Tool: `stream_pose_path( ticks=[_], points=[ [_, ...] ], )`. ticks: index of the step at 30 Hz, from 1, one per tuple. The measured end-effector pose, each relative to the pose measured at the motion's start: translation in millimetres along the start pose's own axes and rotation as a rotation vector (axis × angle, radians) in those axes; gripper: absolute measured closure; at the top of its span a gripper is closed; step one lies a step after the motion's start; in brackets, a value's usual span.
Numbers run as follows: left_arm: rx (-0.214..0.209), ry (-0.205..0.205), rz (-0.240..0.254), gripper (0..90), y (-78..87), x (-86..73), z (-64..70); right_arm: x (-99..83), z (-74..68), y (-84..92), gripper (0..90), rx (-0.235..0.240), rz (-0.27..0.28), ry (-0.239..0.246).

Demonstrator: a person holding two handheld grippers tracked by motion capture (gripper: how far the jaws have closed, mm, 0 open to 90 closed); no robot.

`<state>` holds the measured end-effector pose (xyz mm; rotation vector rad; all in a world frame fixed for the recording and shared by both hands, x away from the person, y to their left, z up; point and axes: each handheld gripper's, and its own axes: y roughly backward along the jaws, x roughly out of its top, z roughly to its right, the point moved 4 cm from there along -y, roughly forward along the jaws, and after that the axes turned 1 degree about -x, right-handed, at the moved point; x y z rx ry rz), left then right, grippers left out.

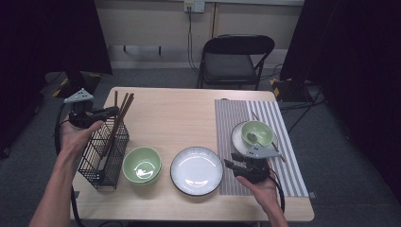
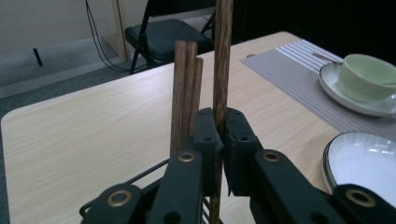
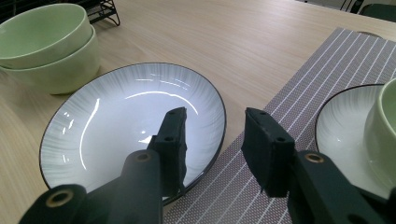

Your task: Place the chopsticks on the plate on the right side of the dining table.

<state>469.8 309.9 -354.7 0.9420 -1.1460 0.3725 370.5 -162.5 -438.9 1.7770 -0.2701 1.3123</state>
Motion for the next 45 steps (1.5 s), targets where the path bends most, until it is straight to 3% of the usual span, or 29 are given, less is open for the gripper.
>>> stream_pose_path(
  ticks=[5, 19, 32, 40, 45],
  points=[
    [0.009, 0.007, 0.019, 85.2, 2.9, 1.7, 0.2, 0.0, 0.4, 0.4, 59.4, -0.003, -0.002, -0.001],
    [-0.025, 0.041, 0.110, 85.3, 21.0, 14.4, 4.4, -0.6, 1.6, -1.0, 53.5, -0.003, -0.006, -0.024],
    [-0.031, 0.020, 0.162, 85.3, 37.6, 28.4, 9.1, -2.2, 3.0, -4.0, 48.5, 0.031, -0.018, -0.062],
    [-0.048, 0.012, 0.203, 85.3, 46.0, 43.2, 18.7, -0.8, 2.1, -4.6, 47.5, 0.036, -0.014, -0.062],
    [-0.059, -0.016, 0.226, 85.3, 51.2, 53.6, 25.4, -0.8, 2.2, -4.1, 45.6, 0.021, -0.011, -0.050]
  ],
)
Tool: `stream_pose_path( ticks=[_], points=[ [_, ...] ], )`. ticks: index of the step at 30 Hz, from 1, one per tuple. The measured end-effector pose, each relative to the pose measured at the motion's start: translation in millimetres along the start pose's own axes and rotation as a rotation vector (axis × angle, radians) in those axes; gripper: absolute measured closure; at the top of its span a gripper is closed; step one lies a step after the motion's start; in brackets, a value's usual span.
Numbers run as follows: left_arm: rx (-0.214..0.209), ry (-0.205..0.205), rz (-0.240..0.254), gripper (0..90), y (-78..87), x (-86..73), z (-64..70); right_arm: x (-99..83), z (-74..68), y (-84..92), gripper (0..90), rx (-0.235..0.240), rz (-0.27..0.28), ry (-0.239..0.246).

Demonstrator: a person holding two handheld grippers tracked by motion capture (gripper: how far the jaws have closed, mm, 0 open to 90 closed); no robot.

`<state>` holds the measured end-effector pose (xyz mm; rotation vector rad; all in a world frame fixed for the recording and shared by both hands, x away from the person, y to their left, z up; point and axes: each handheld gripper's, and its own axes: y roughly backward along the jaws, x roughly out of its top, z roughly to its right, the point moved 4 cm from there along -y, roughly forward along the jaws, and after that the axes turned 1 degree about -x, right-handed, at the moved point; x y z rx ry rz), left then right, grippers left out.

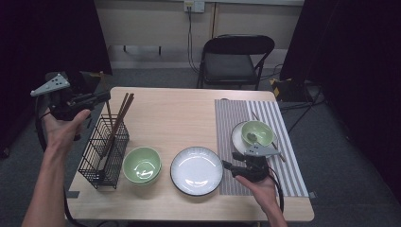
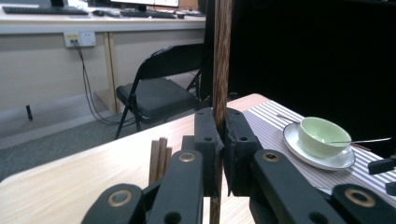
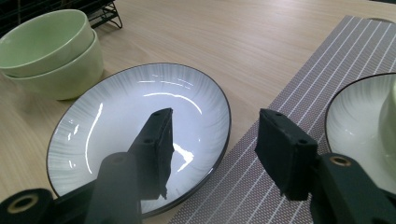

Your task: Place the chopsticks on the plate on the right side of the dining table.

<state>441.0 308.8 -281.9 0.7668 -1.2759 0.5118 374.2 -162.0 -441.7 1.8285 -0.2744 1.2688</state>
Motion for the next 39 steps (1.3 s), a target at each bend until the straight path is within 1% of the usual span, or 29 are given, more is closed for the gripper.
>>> stream_pose_path(
  ticks=[1, 4, 5, 7, 10, 12, 14, 17, 21, 25, 26, 28, 30, 32, 33, 34, 36, 37, 38, 39],
  points=[
    [-0.007, -0.008, 0.003, 85.3, 0.6, 1.9, 1.1, 0.0, -0.2, 0.3, 45.4, -0.001, 0.000, -0.001],
    [-0.010, -0.016, 0.008, 85.3, 1.1, 8.3, 4.6, -0.1, -0.5, 0.2, 45.4, -0.001, 0.002, -0.002],
    [-0.009, -0.027, 0.006, 85.3, 1.6, 9.9, 5.3, -0.2, -0.9, -0.3, 45.4, 0.001, 0.001, -0.003],
    [-0.021, -0.025, 0.022, 85.3, 2.9, 14.4, 7.8, -0.4, -1.6, -1.3, 45.4, 0.004, -0.001, 0.000],
    [-0.029, -0.021, 0.042, 85.4, 3.5, 21.0, 10.1, -0.6, -2.3, -2.4, 45.4, 0.004, -0.004, 0.001],
    [-0.063, -0.012, 0.058, 85.3, 3.6, 24.2, 11.5, -0.4, -2.9, -2.8, 46.0, 0.004, -0.004, 0.004],
    [-0.047, -0.013, 0.056, 85.3, 3.2, 24.9, 12.7, -0.1, -3.5, -2.7, 46.3, 0.003, -0.001, 0.013],
    [-0.057, -0.022, 0.051, 85.4, 2.3, 24.8, 15.9, 0.0, -3.4, -2.5, 46.3, 0.003, -0.001, 0.012],
    [-0.076, -0.017, 0.062, 85.3, 0.1, 25.9, 24.9, 0.0, -3.1, -1.8, 46.3, 0.001, 0.001, 0.010],
    [-0.112, -0.020, 0.067, 85.3, -3.3, 26.0, 36.8, 0.1, -3.2, -1.8, 46.5, 0.001, 0.001, 0.009],
    [-0.123, -0.013, 0.065, 85.3, -5.2, 25.6, 40.4, 0.2, -3.3, -1.8, 46.9, 0.000, 0.001, 0.011],
    [-0.118, -0.016, 0.059, 85.3, -7.4, 24.5, 43.5, 0.5, -3.7, -1.5, 46.9, -0.001, 0.003, 0.015],
    [-0.139, -0.006, 0.060, 85.3, -8.1, 23.9, 45.7, 0.6, -3.8, -1.3, 47.0, -0.002, 0.004, 0.014],
    [-0.155, 0.001, 0.072, 85.3, -8.6, 23.6, 49.1, 0.9, -4.1, -1.1, 47.1, -0.002, 0.005, 0.017],
    [-0.149, 0.002, 0.072, 85.3, -9.0, 23.5, 51.0, 1.2, -4.4, -0.9, 47.1, 0.000, 0.006, 0.017],
    [-0.143, -0.005, 0.072, 85.3, -9.8, 23.2, 52.9, 1.4, -4.4, -0.8, 47.1, 0.000, 0.007, 0.017],
    [-0.160, -0.013, 0.069, 85.4, -11.2, 22.1, 57.9, 1.7, -4.3, -0.6, 47.0, 0.001, 0.008, 0.017],
    [-0.160, -0.015, 0.071, 85.3, -11.8, 21.8, 60.0, 1.8, -4.5, -0.7, 46.9, 0.001, 0.008, 0.018],
    [-0.170, -0.012, 0.071, 85.3, -12.8, 21.1, 63.0, 1.7, -4.7, -0.8, 46.5, 0.001, 0.007, 0.017],
    [-0.183, -0.019, 0.067, 85.3, -13.6, 20.2, 66.5, 1.6, -4.8, -1.1, 46.1, 0.001, 0.006, 0.014]
  ],
)
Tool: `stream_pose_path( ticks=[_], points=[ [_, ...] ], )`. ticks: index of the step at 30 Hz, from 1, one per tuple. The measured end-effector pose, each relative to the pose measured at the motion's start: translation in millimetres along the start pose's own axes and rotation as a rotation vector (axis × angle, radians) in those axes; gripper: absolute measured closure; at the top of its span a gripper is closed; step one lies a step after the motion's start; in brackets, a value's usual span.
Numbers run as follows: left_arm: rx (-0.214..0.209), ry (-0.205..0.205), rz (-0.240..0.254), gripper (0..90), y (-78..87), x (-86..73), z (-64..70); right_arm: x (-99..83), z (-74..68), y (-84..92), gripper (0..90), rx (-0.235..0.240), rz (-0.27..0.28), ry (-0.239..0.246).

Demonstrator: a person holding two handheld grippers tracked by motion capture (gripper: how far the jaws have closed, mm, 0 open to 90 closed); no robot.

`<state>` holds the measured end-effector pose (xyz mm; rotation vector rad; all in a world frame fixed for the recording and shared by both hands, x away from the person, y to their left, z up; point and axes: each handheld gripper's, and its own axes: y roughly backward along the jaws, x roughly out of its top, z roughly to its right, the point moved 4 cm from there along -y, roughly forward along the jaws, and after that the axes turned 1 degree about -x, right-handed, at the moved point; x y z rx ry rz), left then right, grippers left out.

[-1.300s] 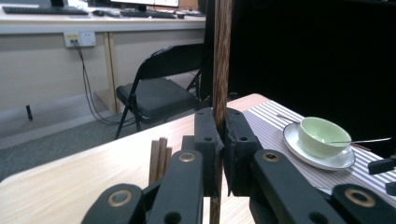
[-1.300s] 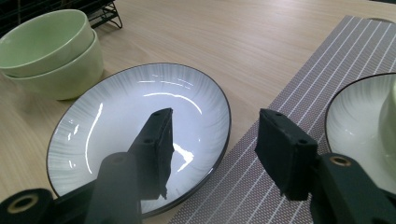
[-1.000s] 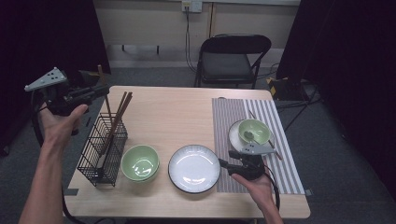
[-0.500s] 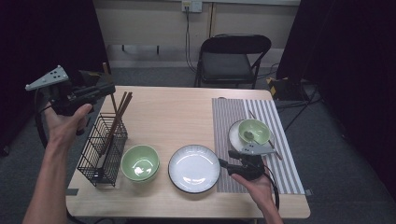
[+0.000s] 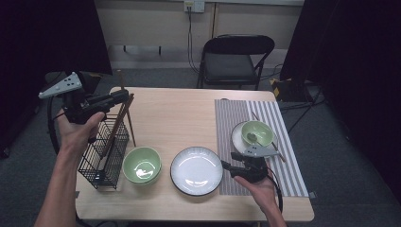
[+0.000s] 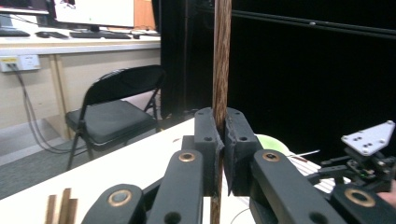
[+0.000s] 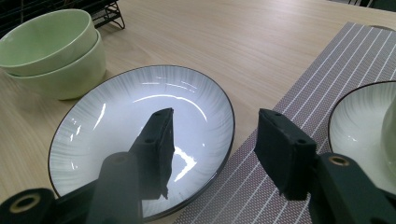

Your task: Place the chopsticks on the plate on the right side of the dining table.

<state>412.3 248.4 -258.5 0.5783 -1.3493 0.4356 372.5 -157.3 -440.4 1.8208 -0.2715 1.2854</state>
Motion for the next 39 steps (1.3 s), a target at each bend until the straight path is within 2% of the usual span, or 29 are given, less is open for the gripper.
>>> stream_pose_path(
  ticks=[4, 9, 11, 15, 20, 26, 33, 36, 38, 39],
  points=[
    [-0.015, 0.001, -0.003, 85.4, -5.7, -3.5, 8.6, 0.4, -1.5, -0.9, 46.1, 0.004, -0.003, -0.002],
    [-0.031, 0.013, -0.030, 85.4, -12.8, -9.9, 10.1, 3.7, -4.2, -1.8, 46.2, 0.021, 0.003, -0.003],
    [-0.047, 0.024, -0.024, 85.4, -14.8, -12.2, 11.6, 5.5, -5.3, -2.7, 46.6, 0.031, 0.007, -0.008],
    [-0.053, 0.020, -0.032, 85.4, -19.9, -15.0, 15.8, 10.7, -8.1, -4.3, 47.7, 0.052, 0.015, -0.009],
    [-0.064, 0.018, -0.019, 85.3, -25.1, -14.5, 23.5, 18.2, -13.6, -6.7, 48.7, 0.082, 0.032, -0.004],
    [-0.092, 0.024, -0.029, 85.3, -34.5, -18.1, 30.8, 27.3, -18.7, -9.9, 44.2, 0.114, 0.056, 0.008],
    [-0.113, 0.050, -0.037, 85.4, -44.1, -25.7, 34.4, 44.7, -32.1, -17.1, 42.7, 0.147, 0.086, 0.027],
    [-0.114, 0.047, -0.038, 85.3, -44.2, -25.9, 35.3, 53.1, -39.3, -21.7, 41.3, 0.143, 0.097, 0.043],
    [-0.118, 0.039, -0.034, 85.3, -44.0, -25.6, 36.6, 58.3, -44.5, -26.2, 41.7, 0.162, 0.102, 0.050],
    [-0.120, 0.048, -0.034, 85.4, -44.6, -26.0, 38.4, 60.0, -46.5, -28.0, 42.0, 0.166, 0.104, 0.051]
  ],
)
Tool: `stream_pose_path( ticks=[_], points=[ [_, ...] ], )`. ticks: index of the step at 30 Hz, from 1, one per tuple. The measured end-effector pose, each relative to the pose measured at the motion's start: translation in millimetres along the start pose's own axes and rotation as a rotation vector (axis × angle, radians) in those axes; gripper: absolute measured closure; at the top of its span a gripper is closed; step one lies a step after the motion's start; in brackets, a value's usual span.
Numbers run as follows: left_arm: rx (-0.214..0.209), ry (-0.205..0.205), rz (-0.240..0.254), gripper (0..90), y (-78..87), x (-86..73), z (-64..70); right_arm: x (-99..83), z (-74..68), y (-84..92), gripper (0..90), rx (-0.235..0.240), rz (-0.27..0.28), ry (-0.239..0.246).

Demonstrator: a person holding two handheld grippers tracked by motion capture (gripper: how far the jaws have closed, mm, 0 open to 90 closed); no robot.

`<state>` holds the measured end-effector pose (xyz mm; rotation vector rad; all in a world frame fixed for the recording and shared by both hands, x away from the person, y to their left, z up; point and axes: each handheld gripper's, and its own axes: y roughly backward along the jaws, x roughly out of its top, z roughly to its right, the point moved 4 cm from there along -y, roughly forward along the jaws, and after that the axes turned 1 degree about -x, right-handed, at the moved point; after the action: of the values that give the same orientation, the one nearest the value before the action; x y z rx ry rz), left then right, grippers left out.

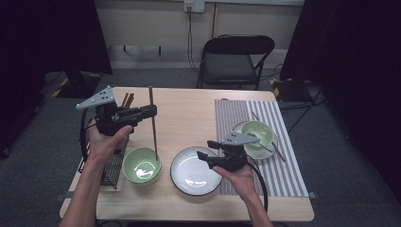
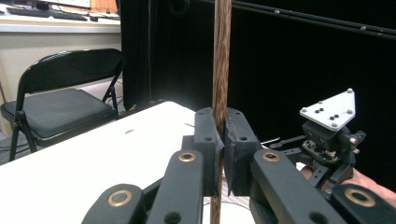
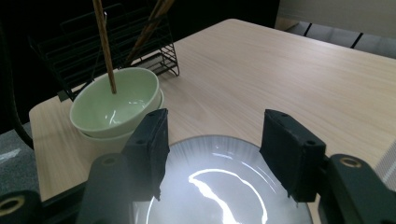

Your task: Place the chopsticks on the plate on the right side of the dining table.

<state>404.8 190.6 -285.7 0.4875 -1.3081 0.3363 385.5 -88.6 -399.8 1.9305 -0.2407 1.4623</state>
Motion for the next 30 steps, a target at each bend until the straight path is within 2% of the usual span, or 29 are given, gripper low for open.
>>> stream_pose_path(
  ticks=[3, 7, 10, 15, 20, 23, 28, 30],
  points=[
    [-0.001, -0.008, -0.003, 85.3, -2.3, -1.9, 0.8, 6.6, -6.4, -9.4, 44.2, 0.024, 0.009, 0.010],
    [-0.010, 0.020, -0.006, 85.3, -6.2, -5.6, 1.0, 15.0, -14.7, -20.6, 47.4, 0.054, 0.021, 0.021],
    [-0.014, 0.008, -0.017, 85.3, -10.1, -8.1, 6.8, 21.2, -19.7, -26.3, 52.6, 0.077, 0.028, 0.021],
    [-0.024, -0.004, -0.019, 85.3, -17.3, -8.7, 14.5, 31.6, -31.1, -33.8, 56.1, 0.102, 0.038, 0.040],
    [-0.032, -0.001, -0.020, 85.3, -26.7, -12.3, 18.9, 41.9, -43.6, -37.5, 59.3, 0.150, 0.073, 0.049],
    [-0.037, -0.019, -0.018, 85.3, -30.5, -14.1, 23.1, 45.5, -48.2, -40.1, 63.2, 0.167, 0.081, 0.054],
    [-0.053, -0.005, -0.007, 85.3, -34.6, -13.9, 26.8, 45.7, -50.5, -45.2, 68.3, 0.177, 0.081, 0.055],
    [-0.060, -0.004, -0.012, 85.3, -35.0, -14.4, 27.9, 45.0, -50.3, -47.5, 73.7, 0.182, 0.081, 0.054]
  ],
)
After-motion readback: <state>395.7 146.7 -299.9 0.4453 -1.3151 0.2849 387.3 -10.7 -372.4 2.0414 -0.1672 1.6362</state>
